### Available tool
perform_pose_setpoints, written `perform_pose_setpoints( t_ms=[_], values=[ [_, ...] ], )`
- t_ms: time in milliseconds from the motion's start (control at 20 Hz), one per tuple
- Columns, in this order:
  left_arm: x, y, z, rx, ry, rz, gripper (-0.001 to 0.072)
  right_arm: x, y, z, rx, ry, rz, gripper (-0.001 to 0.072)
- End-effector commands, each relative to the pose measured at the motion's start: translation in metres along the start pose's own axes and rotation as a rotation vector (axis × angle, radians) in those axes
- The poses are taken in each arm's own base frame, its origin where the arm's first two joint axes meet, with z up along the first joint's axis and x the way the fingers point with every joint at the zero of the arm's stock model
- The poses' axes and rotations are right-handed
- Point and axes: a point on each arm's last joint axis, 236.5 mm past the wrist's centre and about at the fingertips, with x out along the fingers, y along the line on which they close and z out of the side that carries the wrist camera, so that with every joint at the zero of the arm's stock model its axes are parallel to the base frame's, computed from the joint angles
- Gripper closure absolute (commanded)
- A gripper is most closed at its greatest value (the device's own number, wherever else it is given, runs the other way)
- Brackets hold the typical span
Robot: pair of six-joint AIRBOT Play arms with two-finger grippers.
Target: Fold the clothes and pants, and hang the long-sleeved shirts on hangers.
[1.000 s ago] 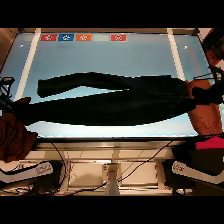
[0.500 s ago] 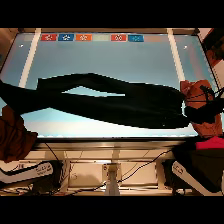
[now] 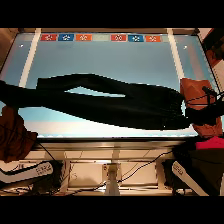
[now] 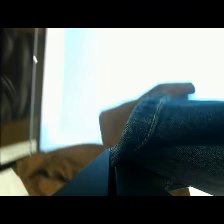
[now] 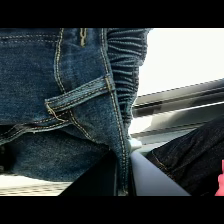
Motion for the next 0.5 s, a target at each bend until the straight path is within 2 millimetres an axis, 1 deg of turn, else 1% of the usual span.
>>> perform_pose_setpoints(
  t_ms=[0,50,100,200,250,350,400,450],
  values=[
    [0.007,-0.01,-0.063,-0.045,0.238,-0.096,0.068,0.0,0.0,-0.002,0.003,0.004,-0.001,0.0678],
    [0.011,-0.014,-0.078,-0.058,0.292,-0.124,0.068,0.0,-0.001,-0.004,0.002,0.014,-0.006,0.0678],
    [0.014,-0.019,-0.092,-0.055,0.339,-0.154,0.068,-0.001,-0.003,-0.011,0.003,0.046,-0.013,0.0678],
    [0.017,-0.041,-0.119,0.024,0.413,-0.272,0.0679,-0.002,-0.006,-0.029,0.004,0.121,-0.026,0.0678],
    [0.018,-0.052,-0.131,0.073,0.443,-0.331,0.0679,-0.003,-0.008,-0.034,0.005,0.14,-0.035,0.0678],
    [0.02,-0.07,-0.156,0.174,0.5,-0.422,0.0679,-0.003,-0.012,-0.034,0.006,0.14,-0.05,0.0678],
    [0.021,-0.074,-0.17,0.196,0.533,-0.455,0.0678,-0.003,-0.013,-0.035,0.006,0.144,-0.055,0.0678],
    [0.023,-0.074,-0.179,0.203,0.552,-0.467,0.0678,-0.003,-0.013,-0.036,0.007,0.148,-0.055,0.0678]
  ],
)
